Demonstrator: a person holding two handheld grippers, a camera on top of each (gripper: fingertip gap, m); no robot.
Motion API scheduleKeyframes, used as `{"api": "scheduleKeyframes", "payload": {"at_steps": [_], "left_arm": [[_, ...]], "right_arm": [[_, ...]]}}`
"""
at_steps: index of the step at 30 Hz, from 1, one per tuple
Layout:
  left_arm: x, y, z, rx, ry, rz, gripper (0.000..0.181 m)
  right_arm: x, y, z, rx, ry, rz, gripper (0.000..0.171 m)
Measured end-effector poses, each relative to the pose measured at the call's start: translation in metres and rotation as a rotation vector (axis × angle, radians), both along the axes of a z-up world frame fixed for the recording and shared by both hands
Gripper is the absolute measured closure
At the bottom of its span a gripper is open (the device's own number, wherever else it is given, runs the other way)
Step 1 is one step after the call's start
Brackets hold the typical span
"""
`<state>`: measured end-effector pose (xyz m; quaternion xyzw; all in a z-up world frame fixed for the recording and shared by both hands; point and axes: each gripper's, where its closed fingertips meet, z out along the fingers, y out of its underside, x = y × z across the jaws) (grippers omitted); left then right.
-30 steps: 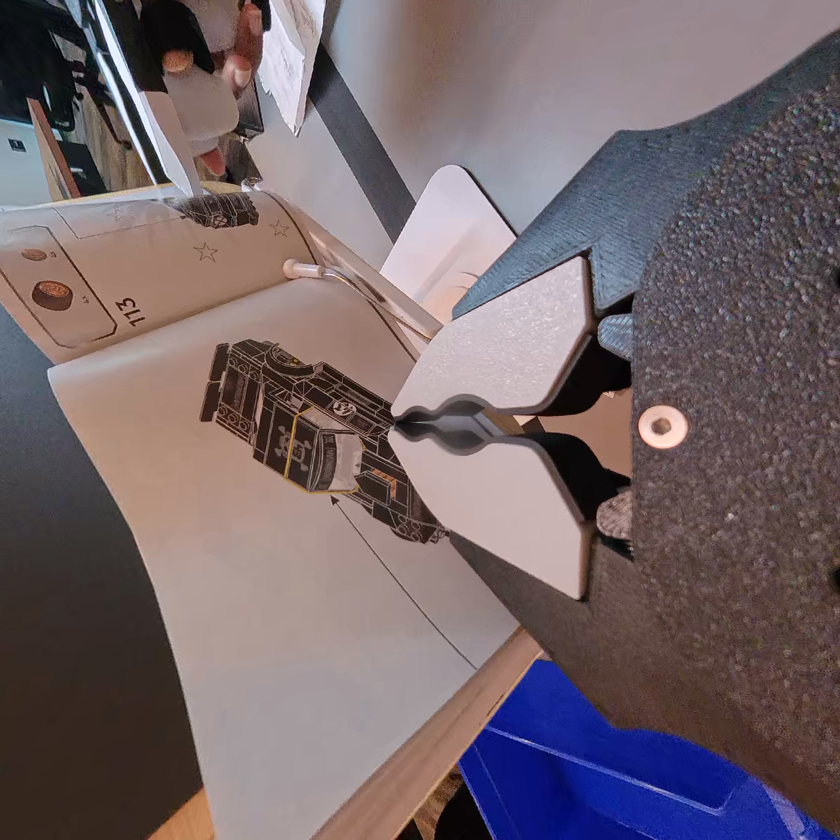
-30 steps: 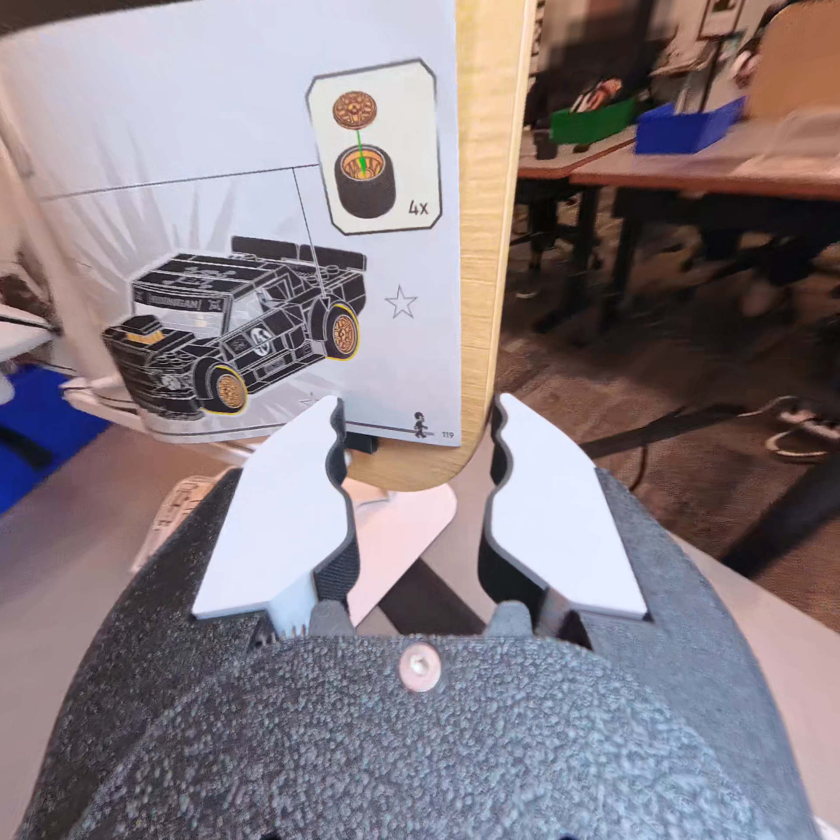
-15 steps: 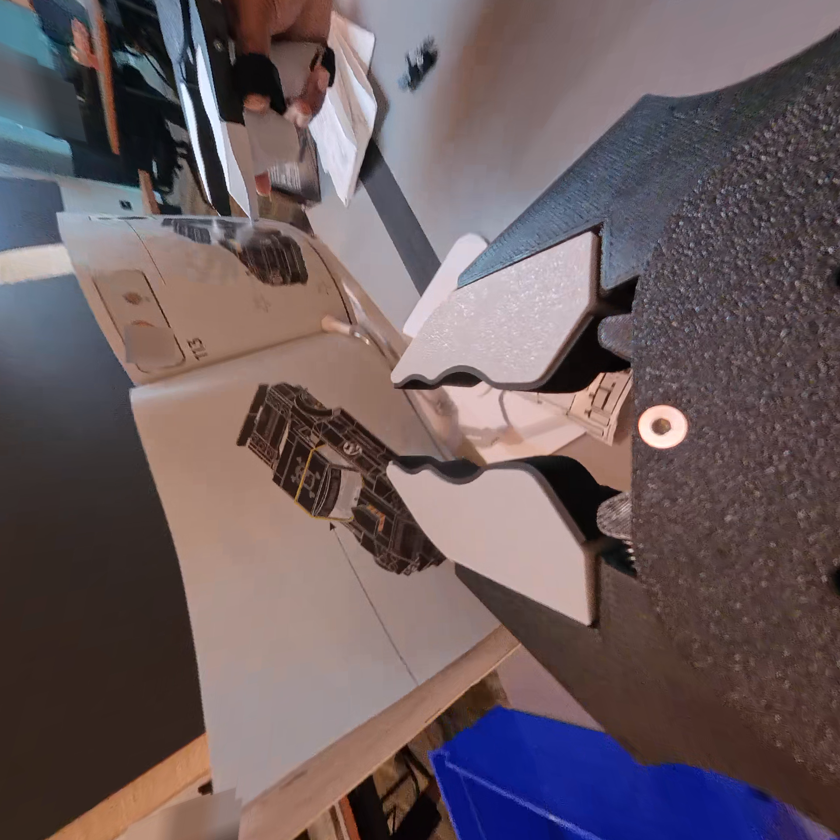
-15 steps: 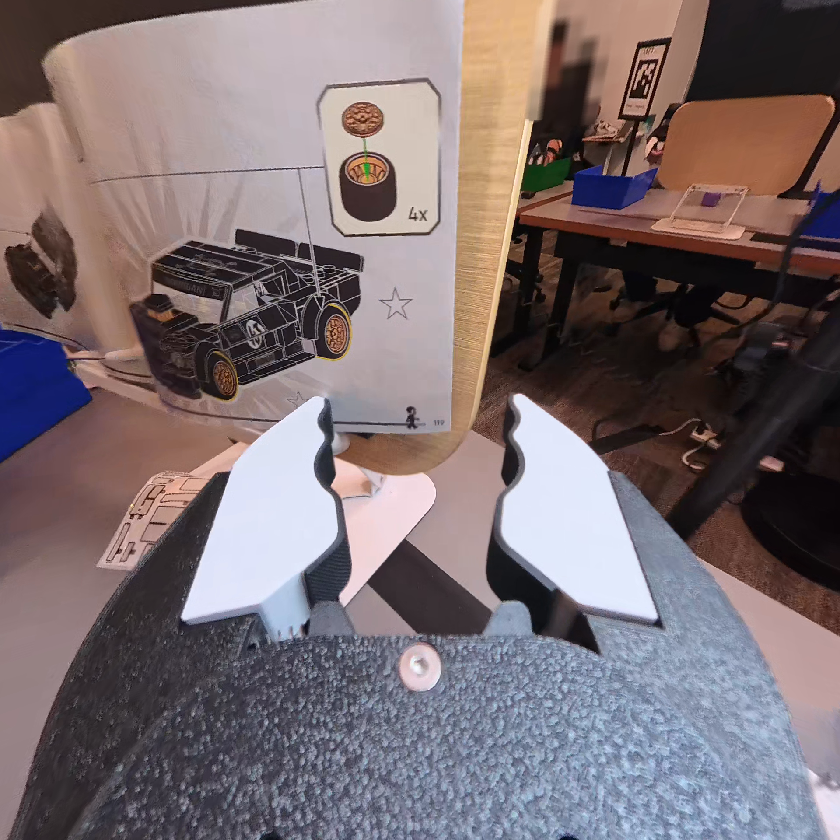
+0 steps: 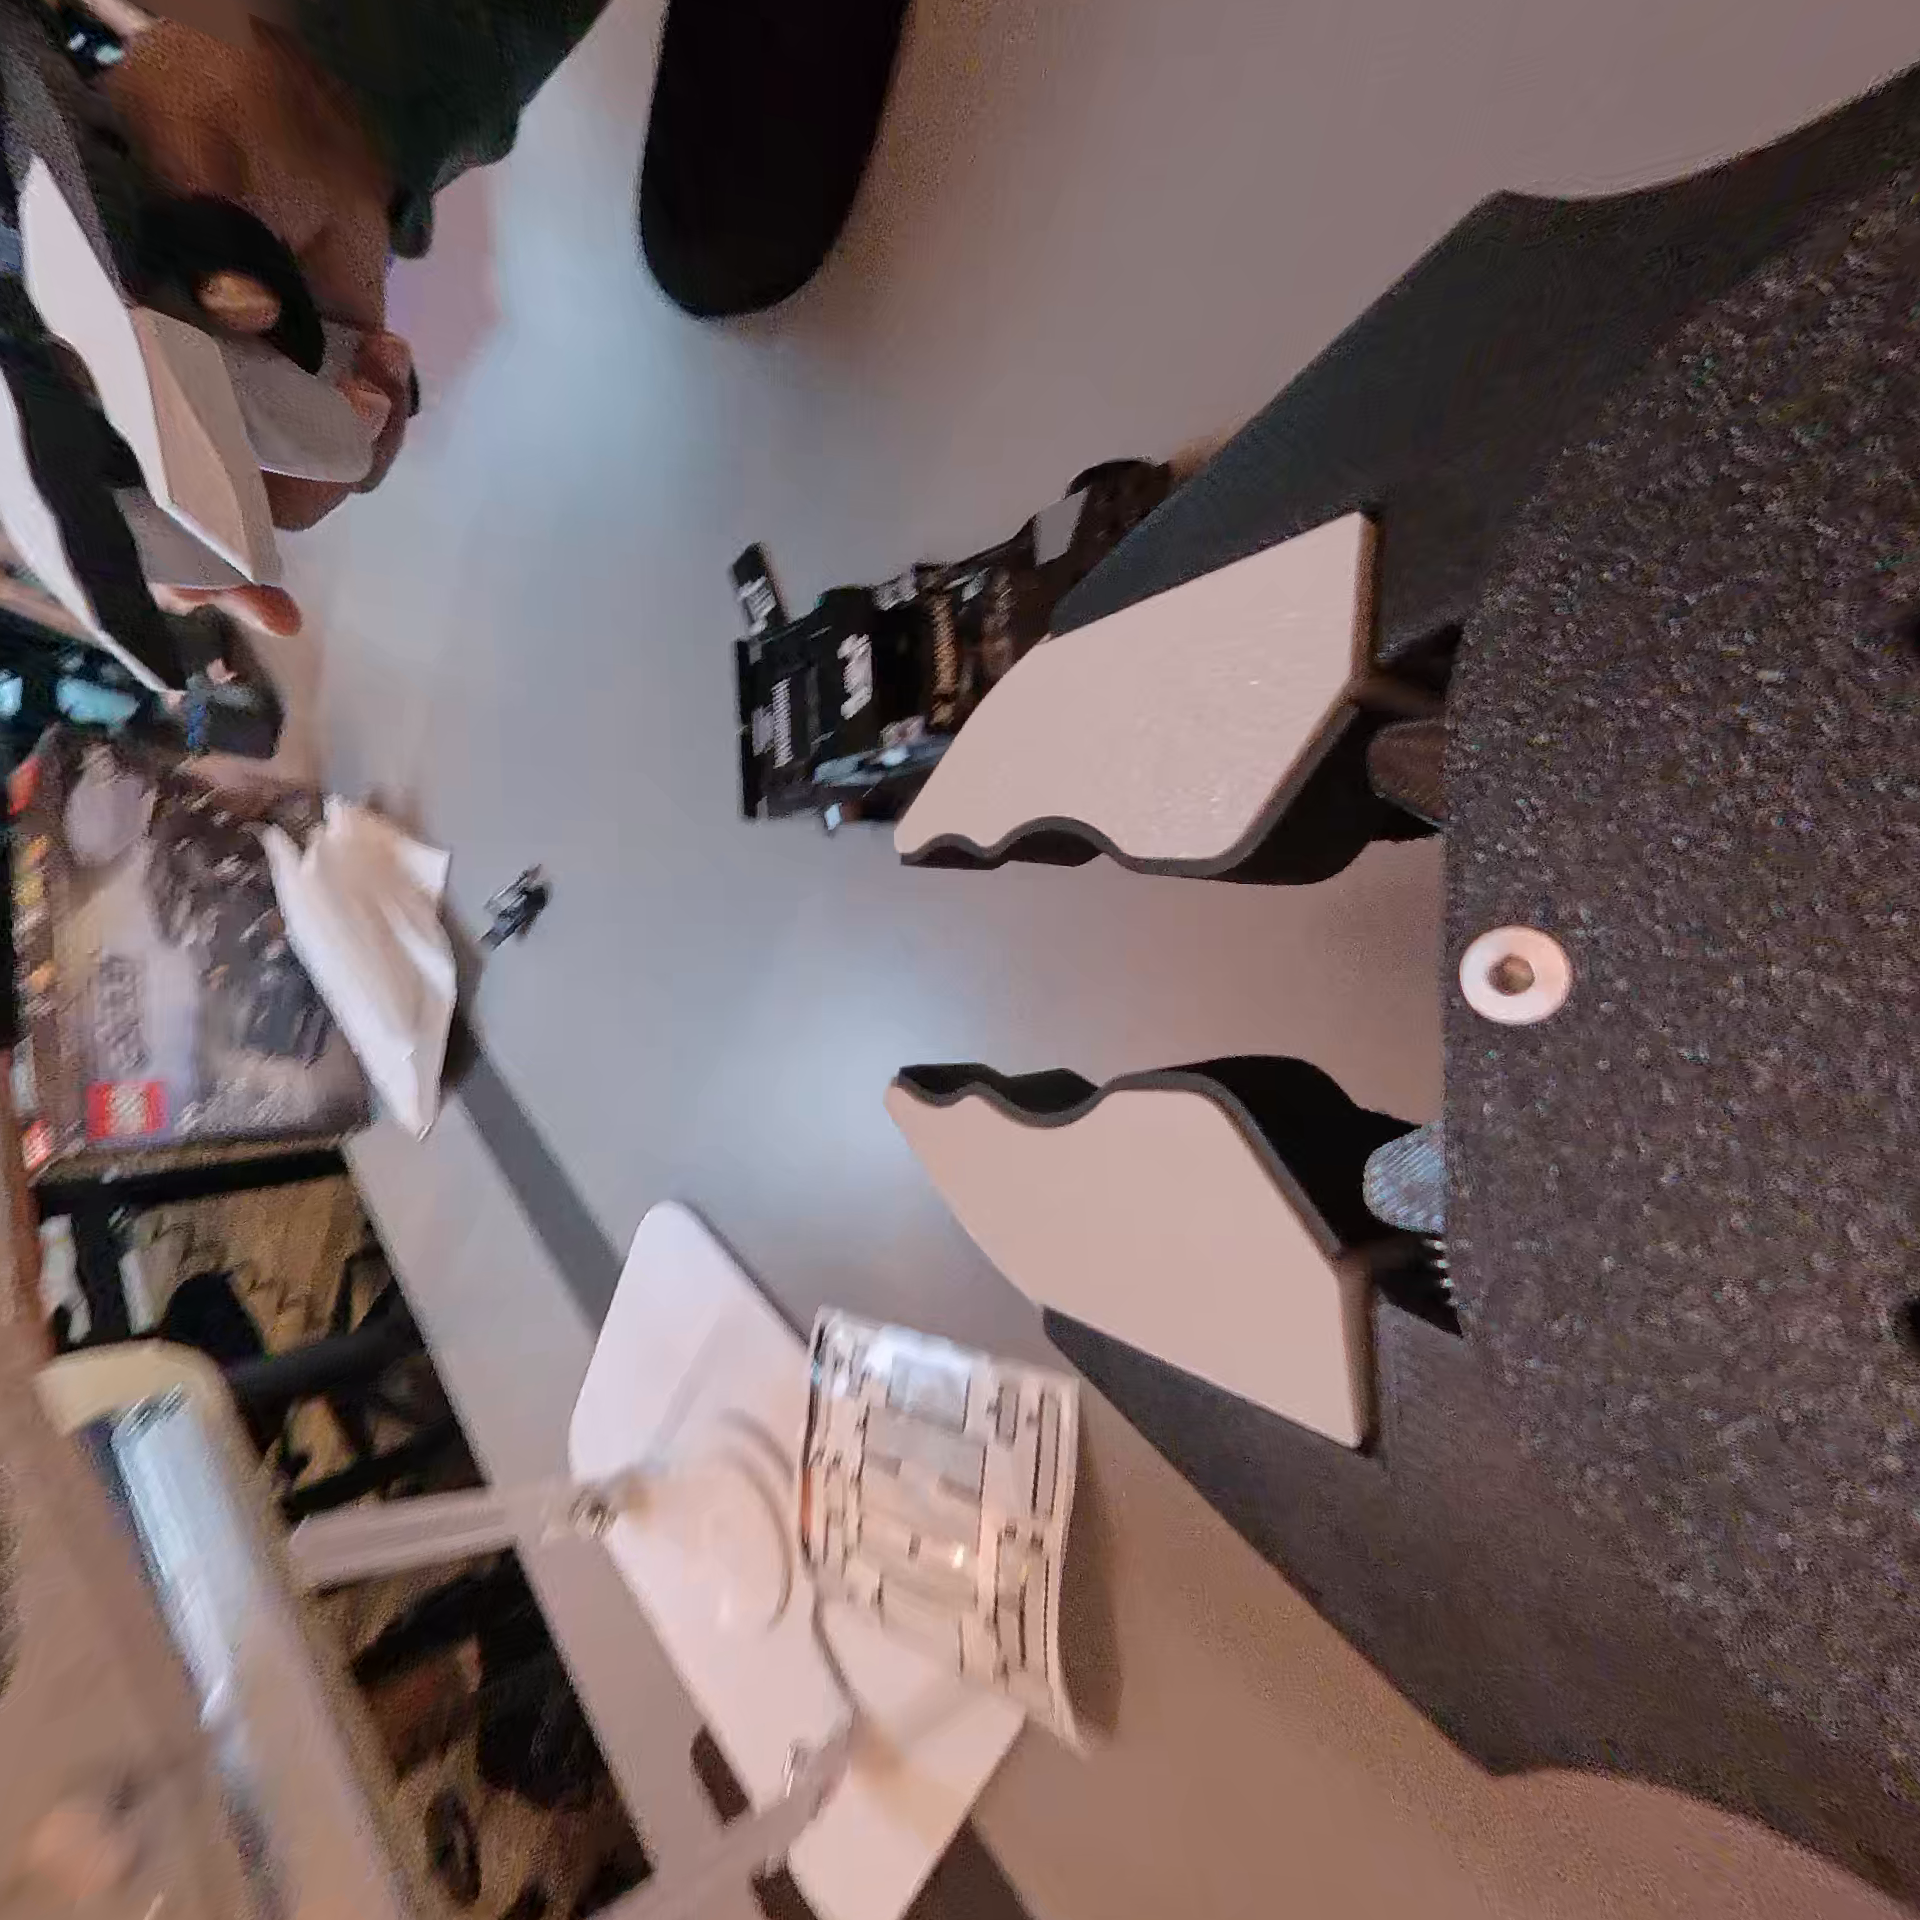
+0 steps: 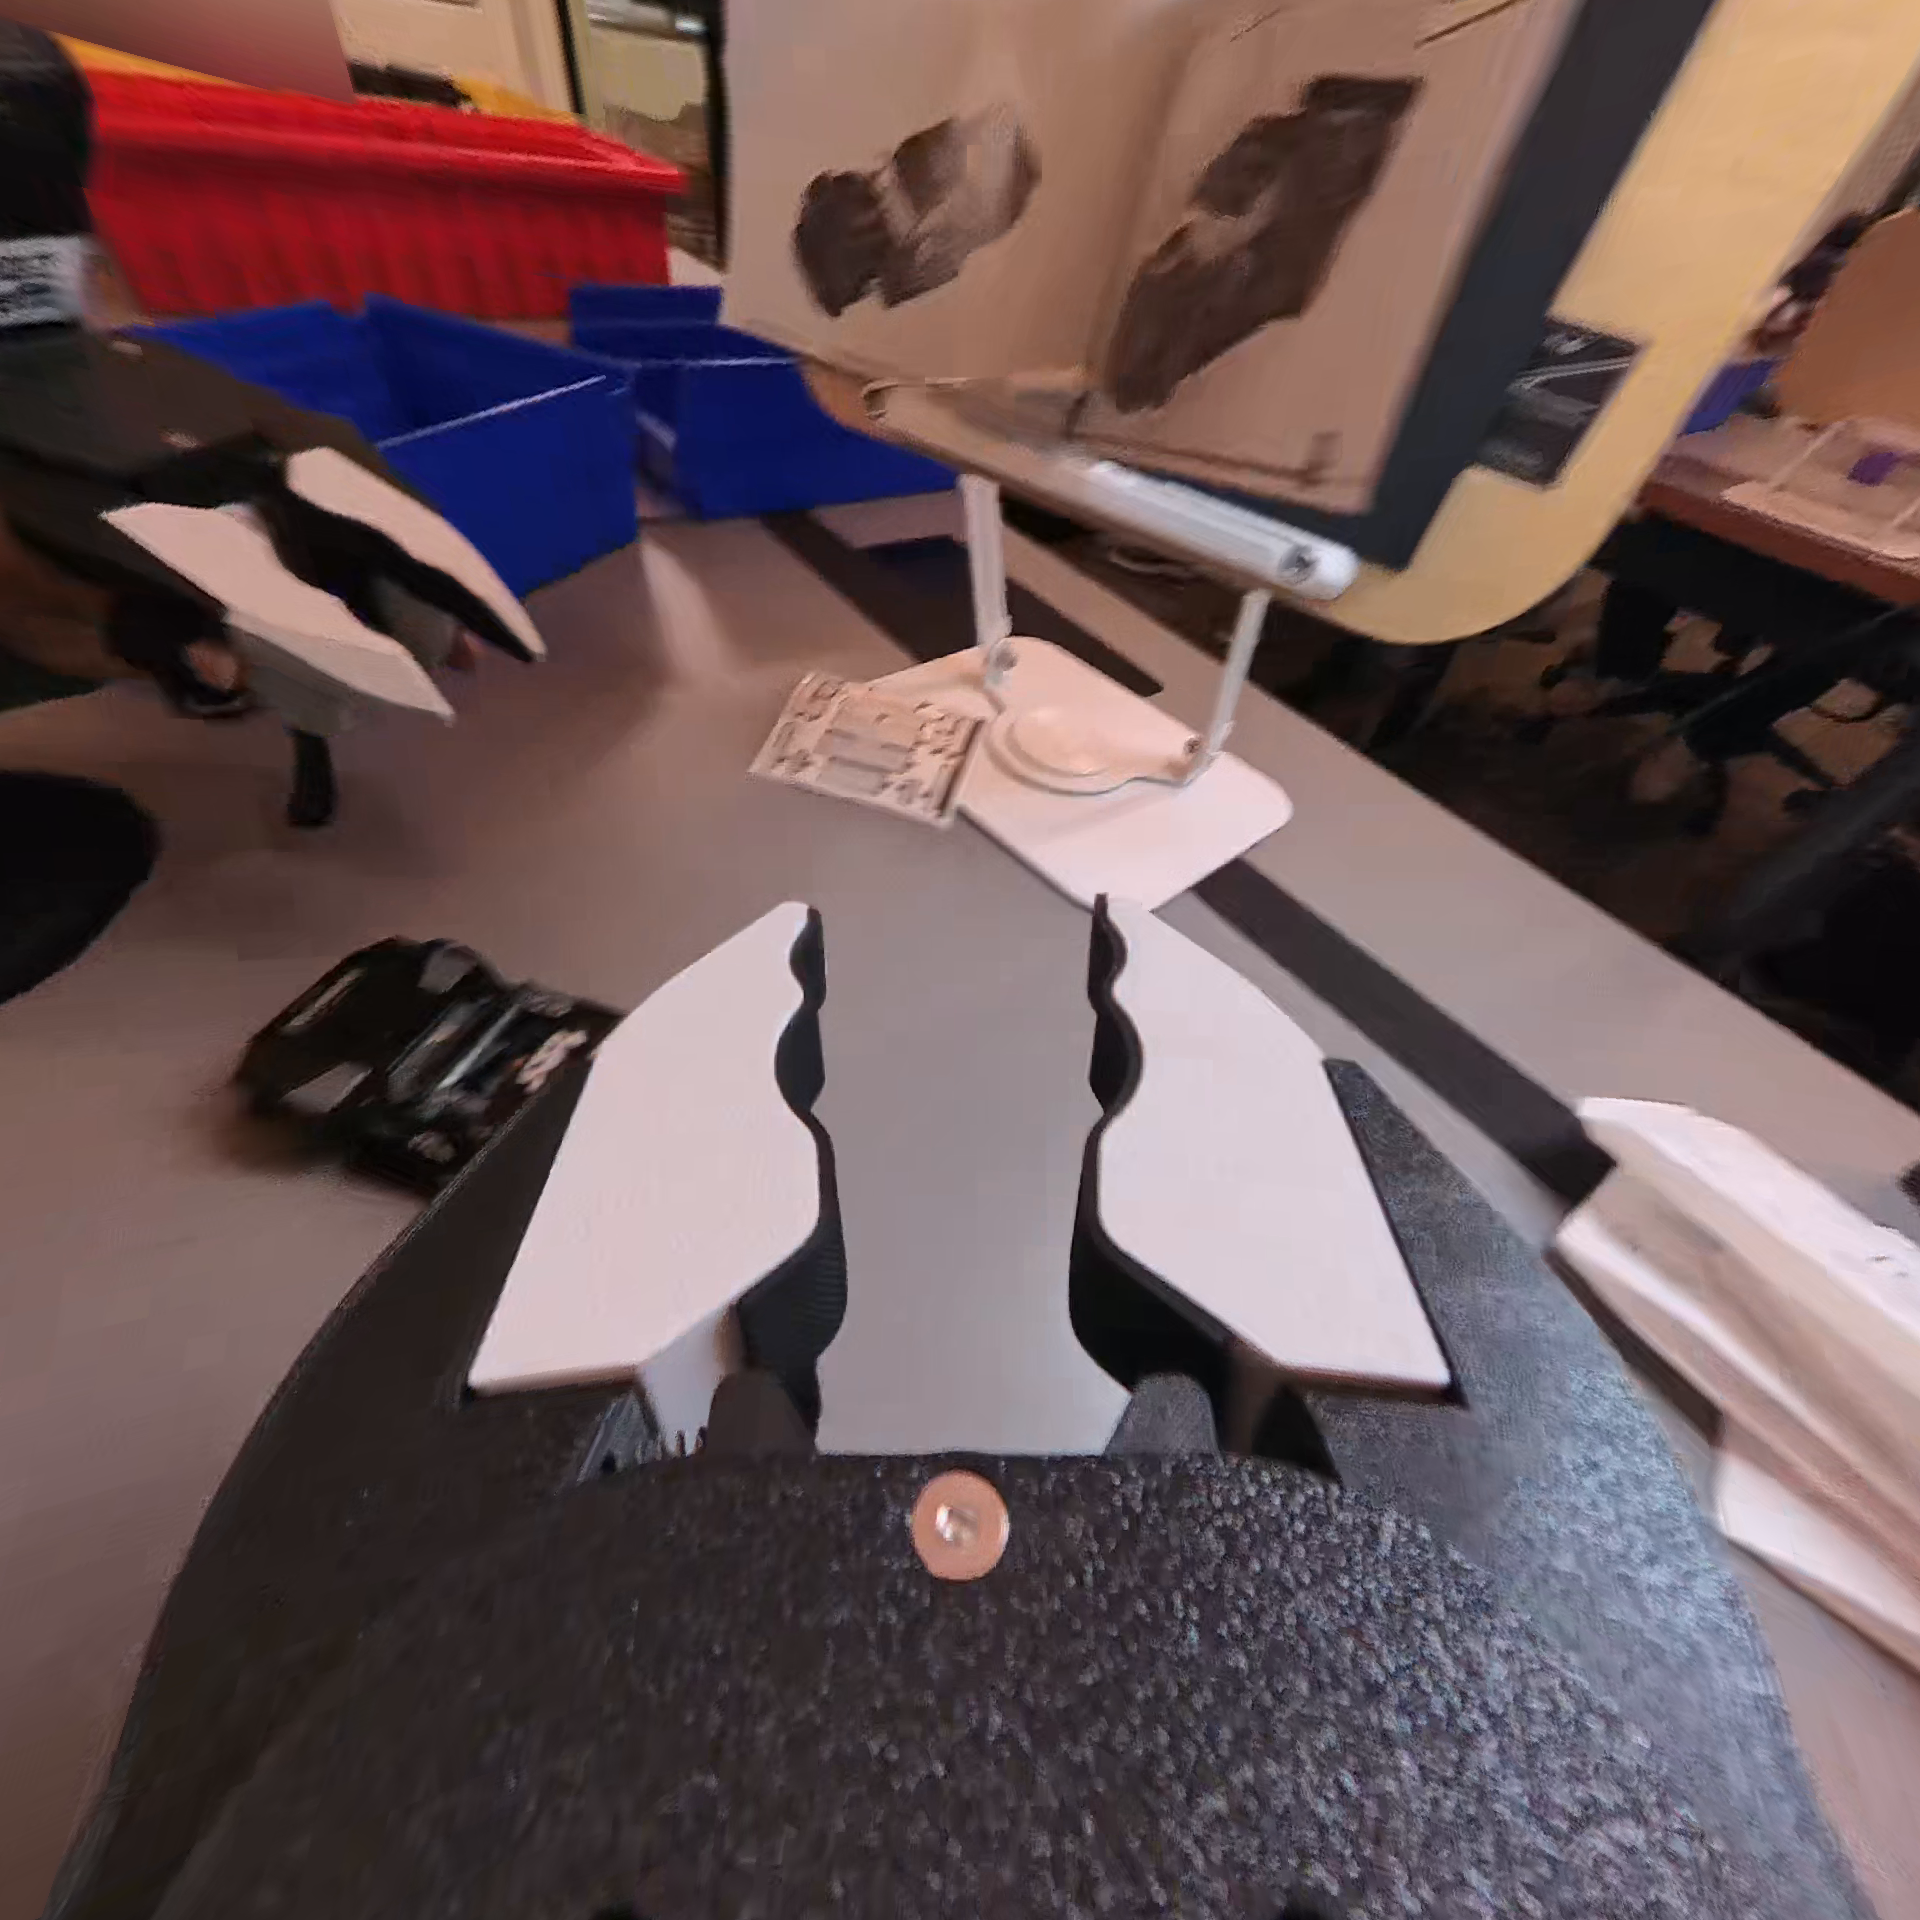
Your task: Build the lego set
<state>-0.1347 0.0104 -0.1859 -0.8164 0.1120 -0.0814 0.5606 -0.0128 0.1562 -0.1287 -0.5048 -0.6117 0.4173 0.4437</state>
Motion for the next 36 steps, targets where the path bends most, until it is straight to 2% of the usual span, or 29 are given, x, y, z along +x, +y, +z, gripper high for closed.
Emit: {"api": "scheduleKeyframes", "payload": {"at_steps": [3, 7, 11, 15, 20, 25, 31, 36], "left_arm": [[0.025, -0.007, -0.023, -0.067, -0.02, -0.099, 0.139], [0.051, -0.011, -0.038, -0.086, -0.024, -0.203, 0.13], [0.07, -0.016, -0.046, -0.113, -0.059, -0.3, 0.114], [0.082, -0.024, -0.049, -0.142, -0.067, -0.376, 0.101], [0.084, -0.032, -0.073, -0.238, 0.035, -0.415, 0.098], [0.083, -0.031, -0.089, -0.278, 0.131, -0.41, 0.106], [0.08, -0.025, -0.089, -0.256, 0.162, -0.377, 0.115], [0.077, -0.02, -0.078, -0.2, 0.144, -0.344, 0.112]], "right_arm": [[0.003, -0.046, -0.016, 0.001, -0.004, 0.09, 0.132], [-0.005, -0.076, -0.039, 0.054, -0.043, 0.129, 0.131], [-0.009, -0.094, -0.07, 0.066, -0.131, 0.191, 0.123], [-0.004, -0.111, -0.102, 0.206, -0.244, 0.281, 0.116], [-0.007, -0.11, -0.128, 0.398, -0.313, 0.258, 0.122], [-0.016, -0.102, -0.133, 0.436, -0.306, 0.198, 0.127], [-0.02, -0.087, -0.134, 0.44, -0.303, 0.125, 0.13], [-0.018, -0.077, -0.128, 0.43, -0.288, 0.091, 0.13]]}}
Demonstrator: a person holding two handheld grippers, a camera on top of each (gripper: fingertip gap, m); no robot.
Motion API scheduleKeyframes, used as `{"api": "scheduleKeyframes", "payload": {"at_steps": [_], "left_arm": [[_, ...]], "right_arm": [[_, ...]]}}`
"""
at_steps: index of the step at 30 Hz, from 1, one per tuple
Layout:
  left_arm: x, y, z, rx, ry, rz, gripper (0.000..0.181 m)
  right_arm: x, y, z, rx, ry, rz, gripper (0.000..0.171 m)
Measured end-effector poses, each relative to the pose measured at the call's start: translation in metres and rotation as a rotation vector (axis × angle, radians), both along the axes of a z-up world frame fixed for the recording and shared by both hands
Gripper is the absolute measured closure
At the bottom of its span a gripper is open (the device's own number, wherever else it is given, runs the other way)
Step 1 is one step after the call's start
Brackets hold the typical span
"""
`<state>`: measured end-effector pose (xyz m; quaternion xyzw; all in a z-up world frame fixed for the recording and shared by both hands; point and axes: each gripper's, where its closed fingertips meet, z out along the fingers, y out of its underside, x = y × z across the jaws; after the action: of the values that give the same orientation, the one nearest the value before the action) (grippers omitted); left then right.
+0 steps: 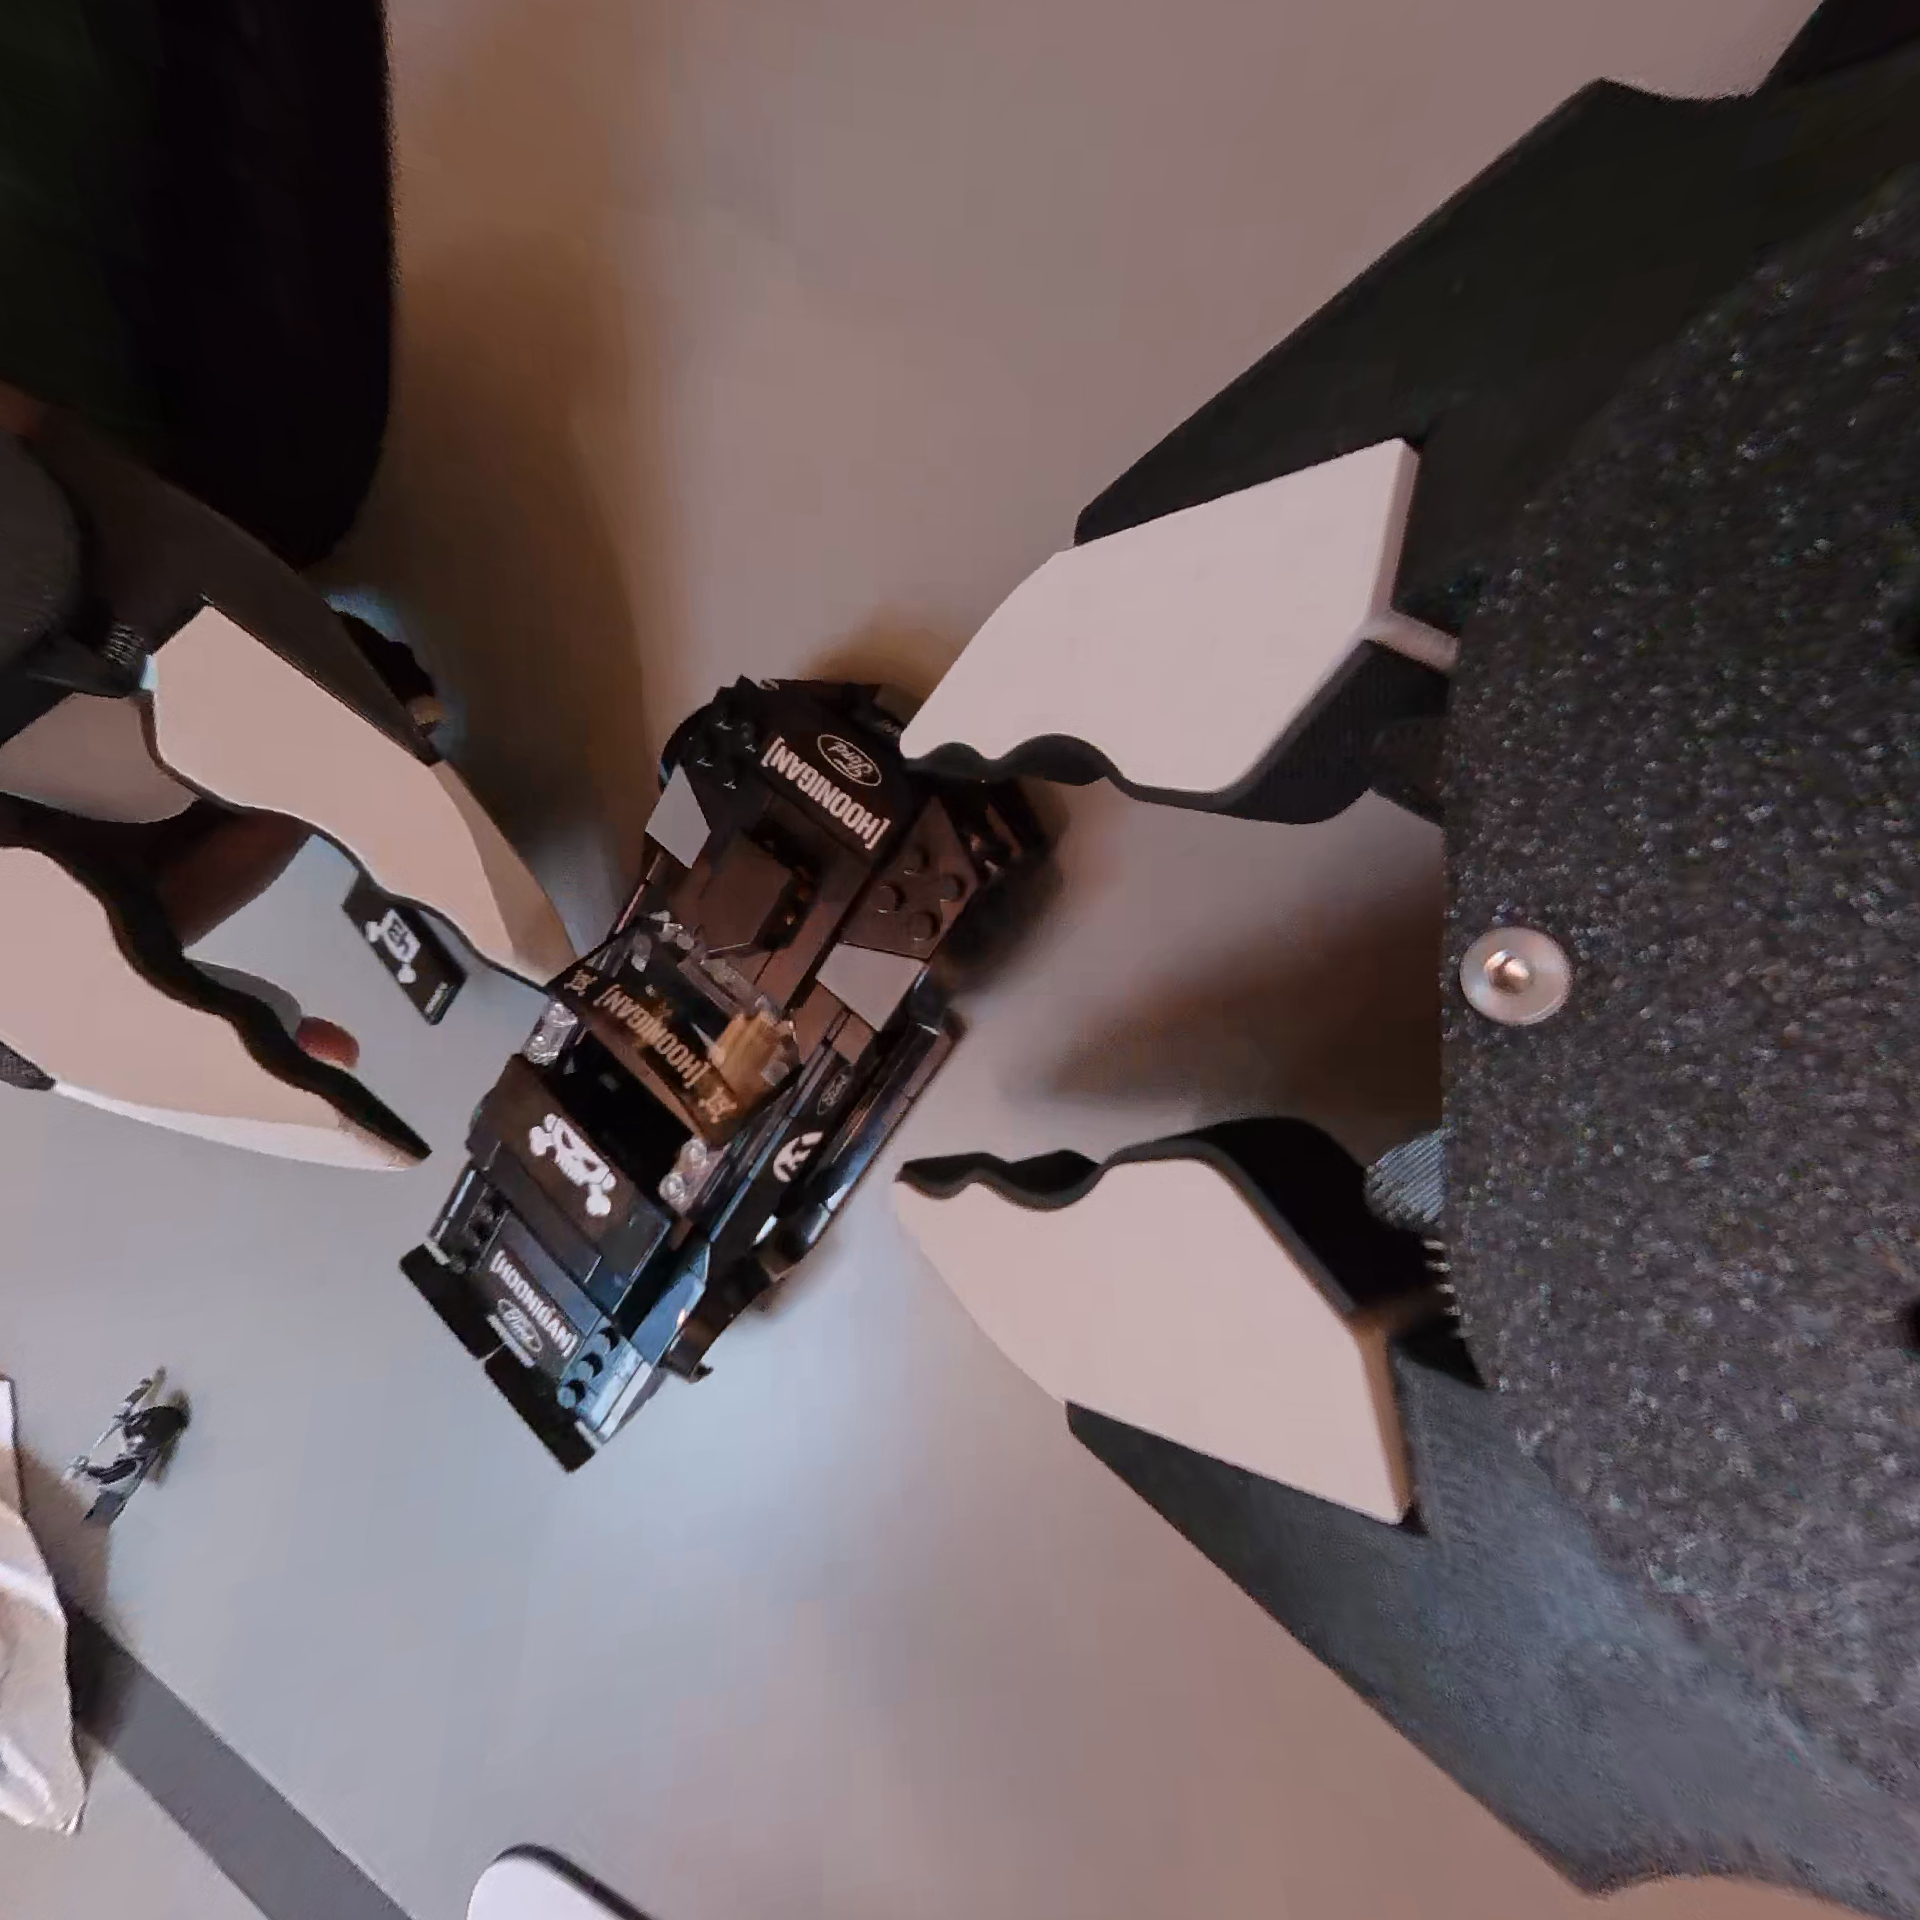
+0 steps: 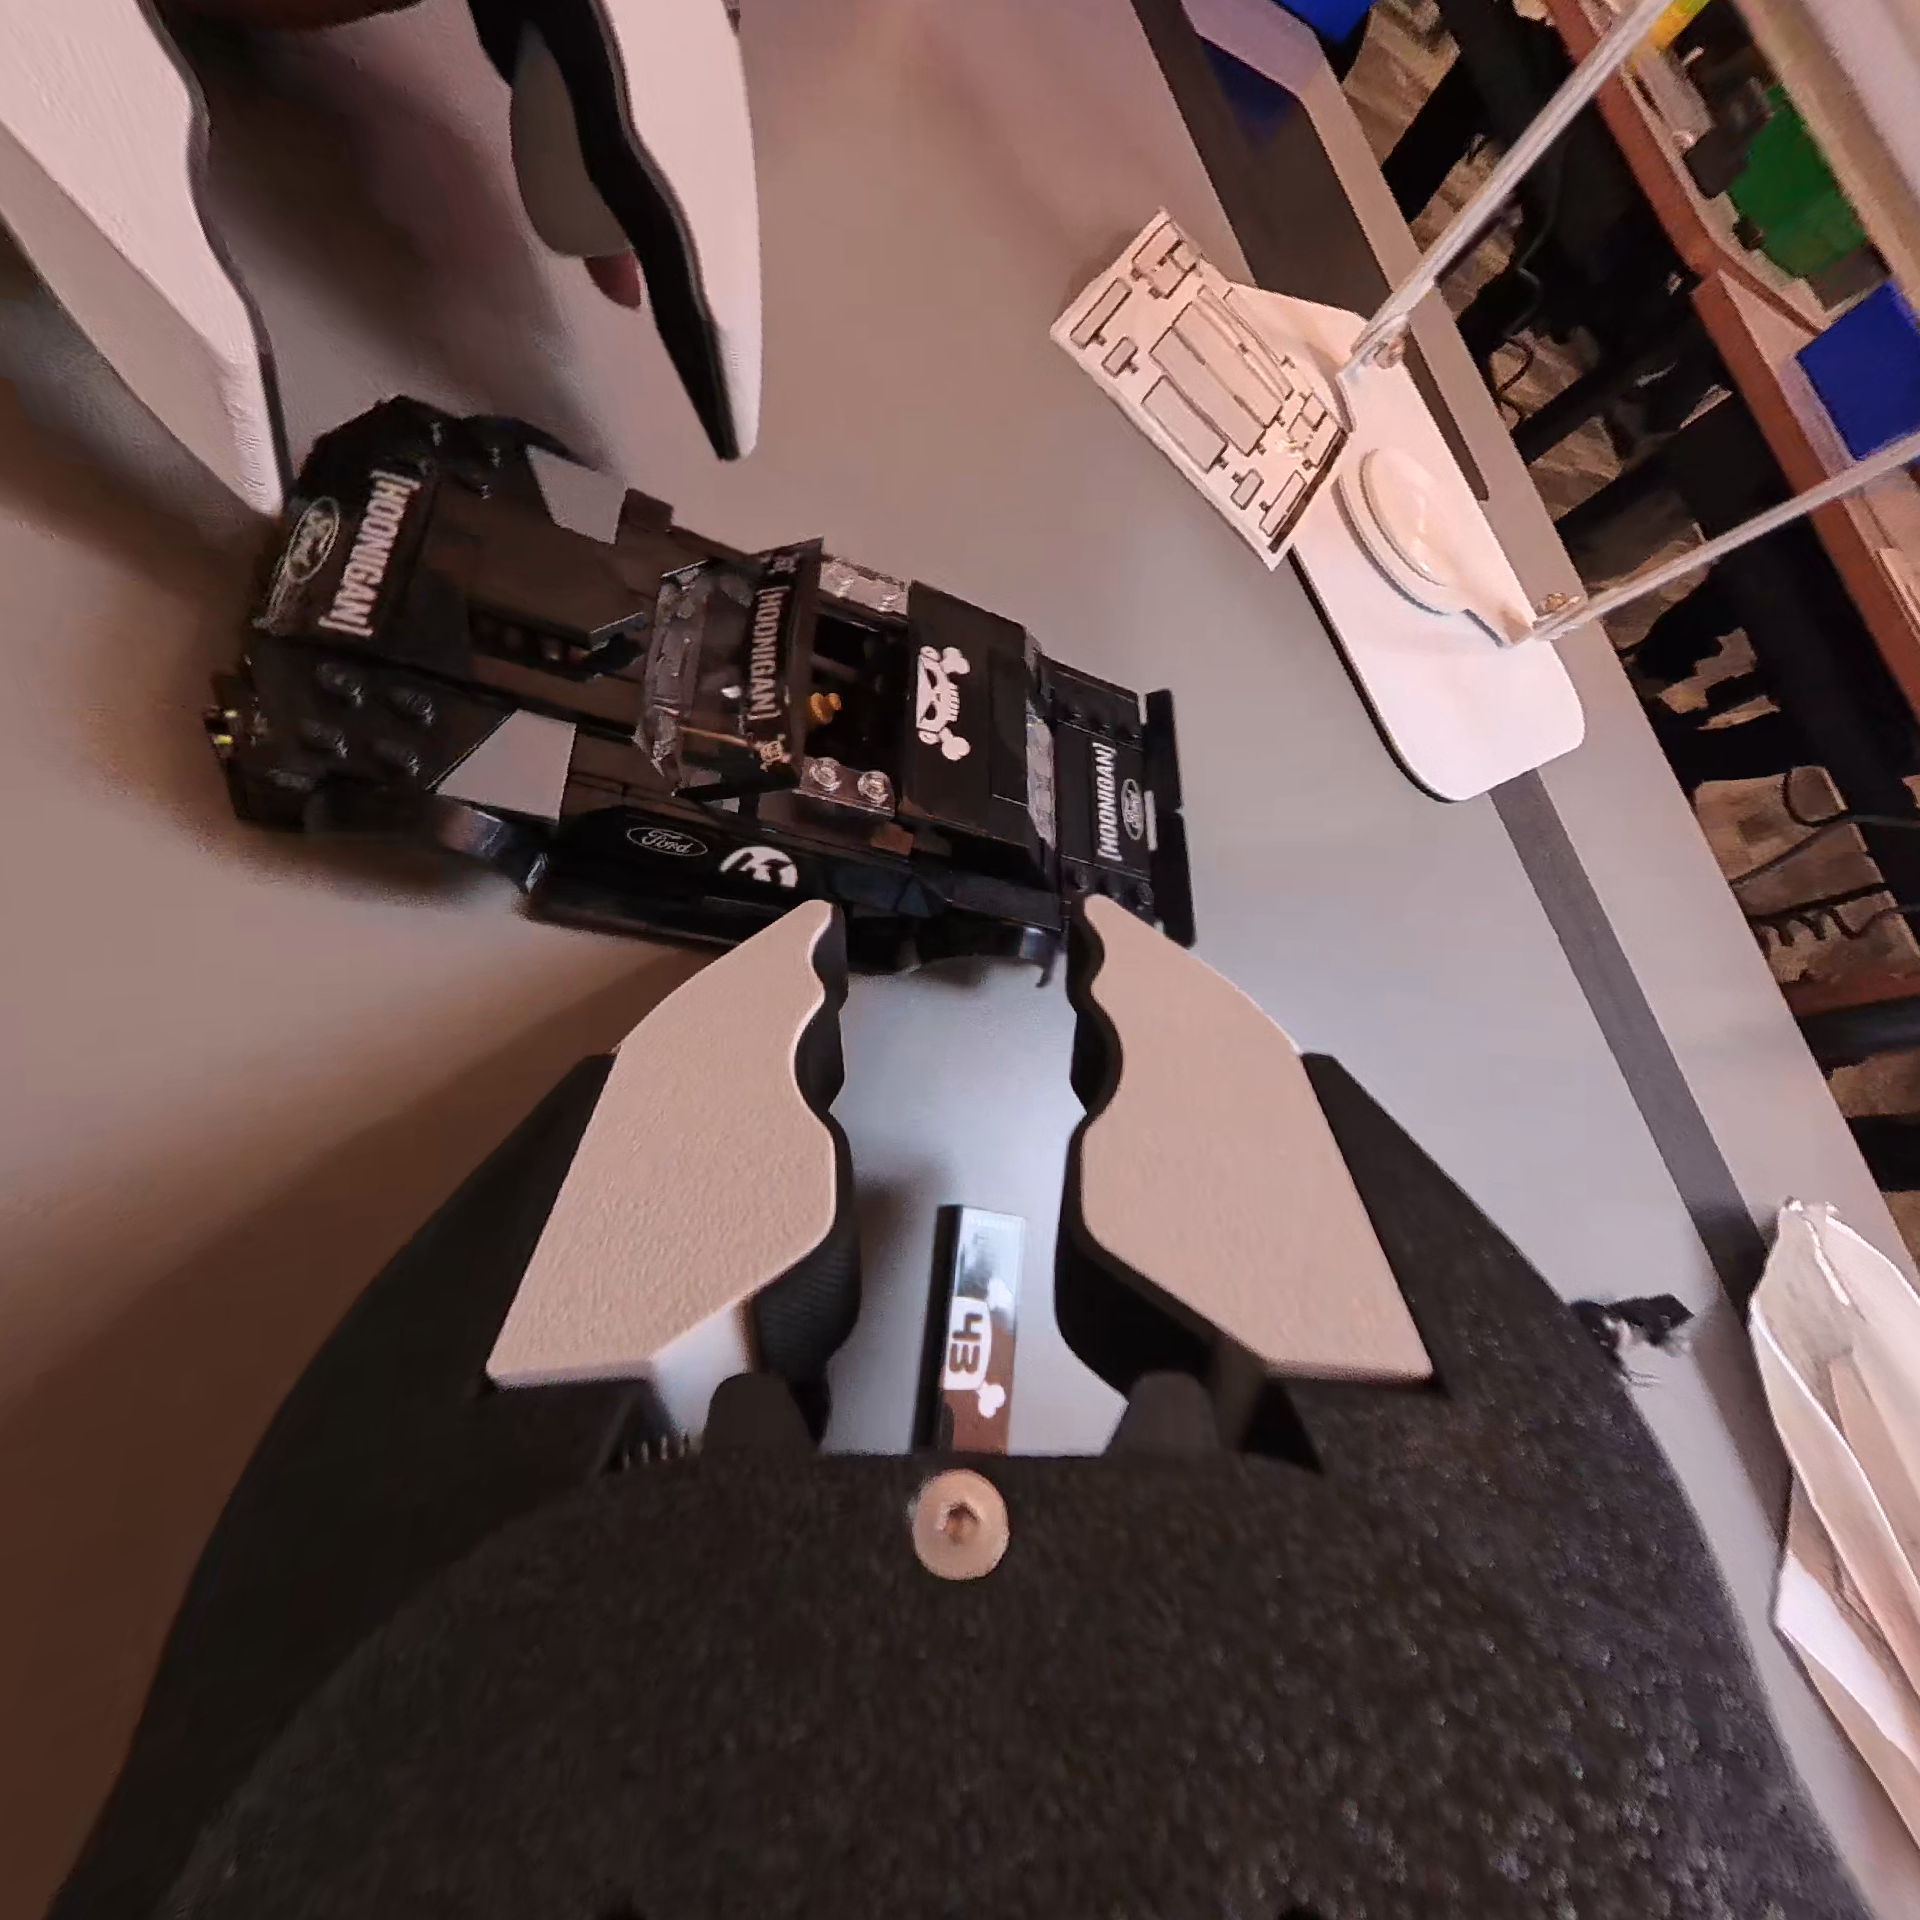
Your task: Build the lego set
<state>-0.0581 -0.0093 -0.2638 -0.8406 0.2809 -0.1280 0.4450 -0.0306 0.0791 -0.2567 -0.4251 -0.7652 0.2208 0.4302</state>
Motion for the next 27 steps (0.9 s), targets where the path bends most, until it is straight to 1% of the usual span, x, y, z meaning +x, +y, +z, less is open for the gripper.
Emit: {"api": "scheduleKeyframes", "payload": {"at_steps": [3, 5, 8, 13, 16, 18, 21, 24, 27], "left_arm": [[0.005, -0.001, 0.006, 0.001, -0.059, -0.01, 0.111], [0.004, 0.001, 0.006, 0.014, -0.033, 0.003, 0.114], [0.002, 0.003, 0.007, 0.027, -0.004, 0.019, 0.117], [-0.015, 0.009, 0.01, 0.063, 0.051, 0.102, 0.125], [-0.026, 0.012, 0.022, 0.105, 0.0, 0.155, 0.128], [-0.026, 0.012, 0.029, 0.121, -0.071, 0.16, 0.125], [-0.018, 0.012, 0.035, 0.133, -0.138, 0.143, 0.114], [-0.011, 0.013, 0.026, 0.092, -0.135, 0.128, 0.105], [-0.006, 0.013, 0.019, 0.079, -0.085, 0.112, 0.104]], "right_arm": [[0.002, -0.002, 0.011, -0.101, 0.042, 0.02, 0.13], [0.004, -0.005, 0.017, -0.169, 0.064, 0.045, 0.131], [0.005, -0.005, 0.024, -0.202, 0.095, 0.056, 0.131], [0.005, -0.008, 0.034, -0.278, 0.139, 0.061, 0.133], [0.005, -0.007, 0.038, -0.301, 0.155, 0.059, 0.133], [0.005, -0.005, 0.042, -0.307, 0.177, 0.051, 0.134], [0.005, 0.0, 0.052, -0.329, 0.227, 0.026, 0.134], [0.005, 0.008, 0.063, -0.374, 0.287, -0.005, 0.134], [0.005, 0.017, 0.072, -0.414, 0.342, -0.047, 0.135]]}}
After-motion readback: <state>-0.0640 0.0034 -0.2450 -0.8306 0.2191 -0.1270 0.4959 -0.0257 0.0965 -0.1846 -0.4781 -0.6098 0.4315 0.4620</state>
